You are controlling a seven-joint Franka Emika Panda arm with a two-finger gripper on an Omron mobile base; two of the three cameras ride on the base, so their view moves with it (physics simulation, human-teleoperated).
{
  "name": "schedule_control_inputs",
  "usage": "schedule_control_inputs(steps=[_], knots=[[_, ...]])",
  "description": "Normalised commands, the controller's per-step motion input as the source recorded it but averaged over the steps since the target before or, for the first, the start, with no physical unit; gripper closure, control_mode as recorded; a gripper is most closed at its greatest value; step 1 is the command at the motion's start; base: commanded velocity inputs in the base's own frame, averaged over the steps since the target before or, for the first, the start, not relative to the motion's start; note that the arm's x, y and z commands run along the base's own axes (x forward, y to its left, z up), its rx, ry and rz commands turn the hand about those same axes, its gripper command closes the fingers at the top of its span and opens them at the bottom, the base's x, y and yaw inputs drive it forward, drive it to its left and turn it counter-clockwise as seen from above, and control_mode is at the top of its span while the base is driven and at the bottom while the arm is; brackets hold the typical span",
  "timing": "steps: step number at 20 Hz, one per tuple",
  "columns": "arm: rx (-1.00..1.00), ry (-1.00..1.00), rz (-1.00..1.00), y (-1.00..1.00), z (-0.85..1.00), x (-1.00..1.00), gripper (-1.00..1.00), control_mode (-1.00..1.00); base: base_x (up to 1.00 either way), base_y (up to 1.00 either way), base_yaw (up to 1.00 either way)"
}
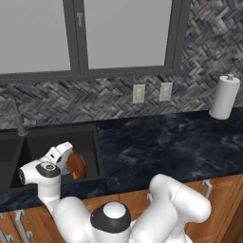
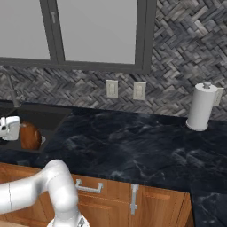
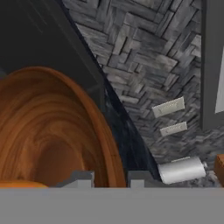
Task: Dump the carrot and broccoli from the bowl so the bowl can be washed. Place the bowl in the sink after clearing the leftovers.
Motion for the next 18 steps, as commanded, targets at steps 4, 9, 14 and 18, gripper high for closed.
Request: schedule_control_inputs(steps=[4, 9, 14, 18], knots=[[-0.25, -0.14, 0.04, 0.34, 0.00, 0.00, 1.00, -1.00, 0.00, 0.00, 0.00], [-0.11, -0.09, 0.04, -0.02, 0.05, 0.00, 1.00, -1.00, 0.00, 0.00, 0.00], [-0.05, 0.00, 0.00, 0.00, -0.04, 0.00, 1.00, -1.00, 0.00, 0.00, 0.00], [0.00, -0.01, 0.00, -0.07, 0.01, 0.00, 1.00, -1.00, 0.00, 0.00, 0.00]])
